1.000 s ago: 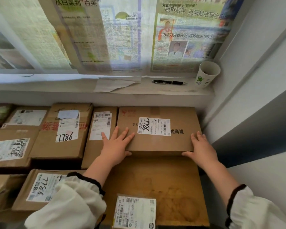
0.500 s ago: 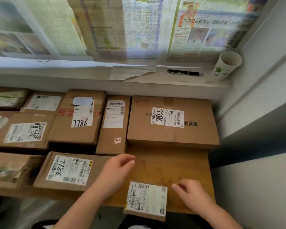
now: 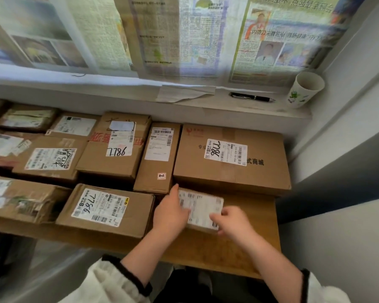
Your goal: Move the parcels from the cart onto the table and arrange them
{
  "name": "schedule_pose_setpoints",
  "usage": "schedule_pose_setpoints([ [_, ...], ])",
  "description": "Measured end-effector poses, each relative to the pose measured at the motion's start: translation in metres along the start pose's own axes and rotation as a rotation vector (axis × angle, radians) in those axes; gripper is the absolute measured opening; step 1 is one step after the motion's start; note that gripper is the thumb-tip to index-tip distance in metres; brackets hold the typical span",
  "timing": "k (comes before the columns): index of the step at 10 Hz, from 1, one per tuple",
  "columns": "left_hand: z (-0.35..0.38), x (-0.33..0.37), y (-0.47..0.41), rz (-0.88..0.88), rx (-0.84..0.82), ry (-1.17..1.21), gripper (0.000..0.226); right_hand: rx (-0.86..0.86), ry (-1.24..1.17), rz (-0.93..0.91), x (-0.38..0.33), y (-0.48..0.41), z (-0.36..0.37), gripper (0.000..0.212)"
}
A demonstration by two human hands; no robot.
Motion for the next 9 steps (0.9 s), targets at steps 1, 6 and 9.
schedule_pose_setpoints([
  [1,-0.015,0.016,-0.006,0.034,0.136,0.084,0.062,0.073,0.031,-0.019,-0.011,-0.028,-0.013,0.014],
  [6,0.035,-0.001,-0.003,0.045,0.107,0.017,0.044,0.284,-0.017,0.002,0.007,-0.046,-0.004,0.017],
  [9,0.039,-0.011,0.047,0.287,0.082,0.054,0.045,0.388,-0.115,-0.097,0.006,-0.010,-0.005,0.043],
])
Point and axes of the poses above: each hand's wrist, its own y-axis away from the middle knuckle, its own z-axis out of the palm, x = y × z, the point moved 10 cm from there along -y, towards the middle knuckle, and after that the axes turned 7 degrees about -z, right-handed, at the moved point
